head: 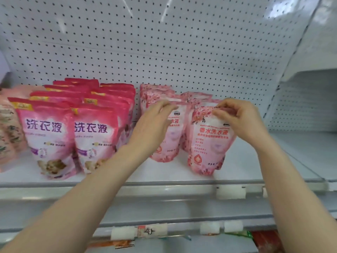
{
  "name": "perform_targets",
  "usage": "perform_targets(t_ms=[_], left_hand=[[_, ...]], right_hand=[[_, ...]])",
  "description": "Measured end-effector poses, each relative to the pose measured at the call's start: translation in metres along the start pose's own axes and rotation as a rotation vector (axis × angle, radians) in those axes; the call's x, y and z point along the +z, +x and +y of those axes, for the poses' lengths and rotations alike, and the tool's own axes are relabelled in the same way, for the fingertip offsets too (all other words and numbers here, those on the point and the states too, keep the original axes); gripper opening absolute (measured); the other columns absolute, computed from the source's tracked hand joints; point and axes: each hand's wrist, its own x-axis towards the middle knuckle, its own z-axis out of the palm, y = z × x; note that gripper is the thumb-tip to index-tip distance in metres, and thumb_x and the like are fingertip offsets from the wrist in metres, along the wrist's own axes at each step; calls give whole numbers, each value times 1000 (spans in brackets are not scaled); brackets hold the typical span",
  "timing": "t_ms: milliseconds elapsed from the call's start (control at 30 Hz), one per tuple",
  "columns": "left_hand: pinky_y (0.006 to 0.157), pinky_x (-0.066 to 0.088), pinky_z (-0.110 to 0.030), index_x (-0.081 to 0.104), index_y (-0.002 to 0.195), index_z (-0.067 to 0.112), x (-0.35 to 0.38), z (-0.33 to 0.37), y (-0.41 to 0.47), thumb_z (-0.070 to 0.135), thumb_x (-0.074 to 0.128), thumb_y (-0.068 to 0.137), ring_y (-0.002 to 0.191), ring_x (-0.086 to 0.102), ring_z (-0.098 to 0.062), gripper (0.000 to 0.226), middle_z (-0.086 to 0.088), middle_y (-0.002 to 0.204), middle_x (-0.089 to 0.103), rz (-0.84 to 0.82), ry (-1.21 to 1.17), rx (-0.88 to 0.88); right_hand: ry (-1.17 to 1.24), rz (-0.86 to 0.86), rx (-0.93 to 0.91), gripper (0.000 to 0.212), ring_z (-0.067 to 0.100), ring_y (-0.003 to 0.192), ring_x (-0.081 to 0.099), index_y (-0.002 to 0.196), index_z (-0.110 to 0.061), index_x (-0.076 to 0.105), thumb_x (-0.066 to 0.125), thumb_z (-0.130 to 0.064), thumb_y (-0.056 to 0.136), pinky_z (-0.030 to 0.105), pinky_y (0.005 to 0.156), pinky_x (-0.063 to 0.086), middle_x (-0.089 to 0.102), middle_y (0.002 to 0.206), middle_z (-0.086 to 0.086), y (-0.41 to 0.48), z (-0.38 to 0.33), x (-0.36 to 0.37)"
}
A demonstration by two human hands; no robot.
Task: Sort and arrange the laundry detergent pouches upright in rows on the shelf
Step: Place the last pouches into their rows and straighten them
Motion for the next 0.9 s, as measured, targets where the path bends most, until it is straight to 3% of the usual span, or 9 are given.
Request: perform_targets(t_ms=[133,233,300,367,467,600,733,833,900], left_hand=[[96,45,-43,48,137,14,22,-9,46,6,63,87,125,49,-30,52,-9,136,54,-51,270,6],[90,46,-43,55,130,17,29,-13,62,18,64,89,112,58,-32,43,-10,121,65,-76,368,2],[81,47,-40,65,115,17,30,-12,68,21,65,89,98,63,-31,26,-9,105,71,-39,332,-11],[75,47,-36,70,100,19,31,-12,72,27,62,90,90,65,-26,14,-3,95,73,-58,294,-69],[72,47,-33,72,92,21,30,-13,74,28,64,89,79,62,-17,11,5,85,71,-130,218,-131],[58,34,-20,70,82,24,18,-8,74,26,67,87,57,46,6,7,20,60,54,-196,132,-126],[54,29,-13,70,85,25,19,0,74,27,66,88,55,44,9,6,24,59,50,-219,159,-128],[65,46,-25,73,87,23,19,2,74,27,68,87,62,54,0,7,18,68,63,-205,156,-145],[74,50,-32,74,89,23,19,2,75,28,68,87,71,60,-9,8,11,78,70,-199,170,-155]], right_hand=[[-33,-79,-34,8,10,78,67,80,-22,71,73,-25,87,41,83,55,72,79,-7,27,35,3],[-55,-96,-46,7,3,76,65,80,-29,72,72,-29,87,39,84,55,71,79,-15,42,55,5],[-68,-96,-77,6,6,79,66,85,-30,74,70,-34,88,38,84,54,73,83,-15,47,59,4],[-133,-119,-137,16,11,82,66,91,-29,73,67,-43,89,37,82,53,73,85,-12,47,59,9],[-314,-87,-203,35,19,66,58,76,-19,66,61,-50,91,37,68,51,63,66,-3,45,61,19],[-203,-119,-138,36,16,55,47,69,-18,65,64,-48,89,36,62,44,54,55,-2,56,76,11],[-191,-208,-190,37,14,54,43,63,-21,61,65,-47,89,34,58,38,50,54,-3,62,72,8],[-194,-217,-222,42,12,51,40,59,-21,54,65,-48,89,34,57,38,46,51,-2,63,69,11],[-208,-212,-226,44,12,50,39,56,-22,52,66,-47,89,33,56,37,45,50,-2,66,70,12]])
